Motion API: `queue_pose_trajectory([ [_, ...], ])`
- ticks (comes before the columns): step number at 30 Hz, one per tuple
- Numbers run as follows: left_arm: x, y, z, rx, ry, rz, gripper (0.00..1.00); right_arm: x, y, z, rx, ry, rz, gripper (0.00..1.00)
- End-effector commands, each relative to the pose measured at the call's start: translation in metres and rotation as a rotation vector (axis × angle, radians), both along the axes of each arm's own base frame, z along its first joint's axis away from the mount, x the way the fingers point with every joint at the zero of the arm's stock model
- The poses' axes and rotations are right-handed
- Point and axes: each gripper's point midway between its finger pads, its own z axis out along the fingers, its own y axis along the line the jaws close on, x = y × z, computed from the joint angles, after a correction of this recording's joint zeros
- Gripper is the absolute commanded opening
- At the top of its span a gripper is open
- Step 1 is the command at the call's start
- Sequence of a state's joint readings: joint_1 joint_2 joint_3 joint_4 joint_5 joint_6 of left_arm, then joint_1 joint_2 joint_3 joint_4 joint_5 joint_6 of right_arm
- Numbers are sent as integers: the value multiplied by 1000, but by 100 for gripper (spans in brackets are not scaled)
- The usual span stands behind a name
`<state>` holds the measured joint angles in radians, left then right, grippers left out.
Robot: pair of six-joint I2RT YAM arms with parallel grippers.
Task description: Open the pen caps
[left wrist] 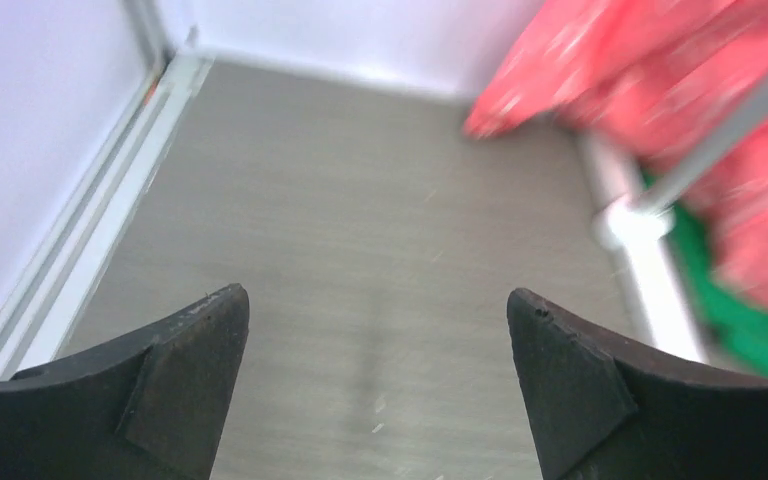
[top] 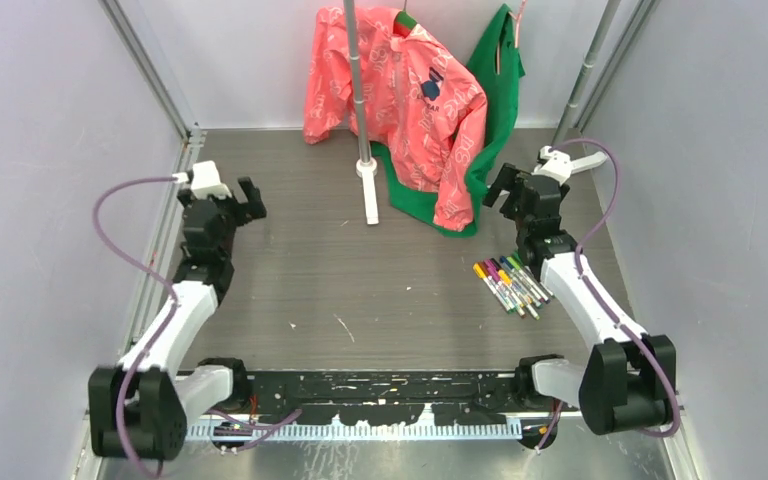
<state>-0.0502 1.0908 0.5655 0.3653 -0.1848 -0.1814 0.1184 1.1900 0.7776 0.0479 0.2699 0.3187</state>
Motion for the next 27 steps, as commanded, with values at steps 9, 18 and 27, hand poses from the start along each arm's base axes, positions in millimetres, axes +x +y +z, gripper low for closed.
queue_pose_trajectory([
  [9, -59, -54, 73, -485, -77, -158, 100, -15, -10, 57, 119, 26, -112, 95],
  [18, -55, -104, 11, -542, 175, -229, 100, -62, -54, 16, 29, 294, -407, 74],
  [27, -86, -169, -23, -379, 342, -300, 100, -82, -83, -34, 188, 420, -610, 55],
])
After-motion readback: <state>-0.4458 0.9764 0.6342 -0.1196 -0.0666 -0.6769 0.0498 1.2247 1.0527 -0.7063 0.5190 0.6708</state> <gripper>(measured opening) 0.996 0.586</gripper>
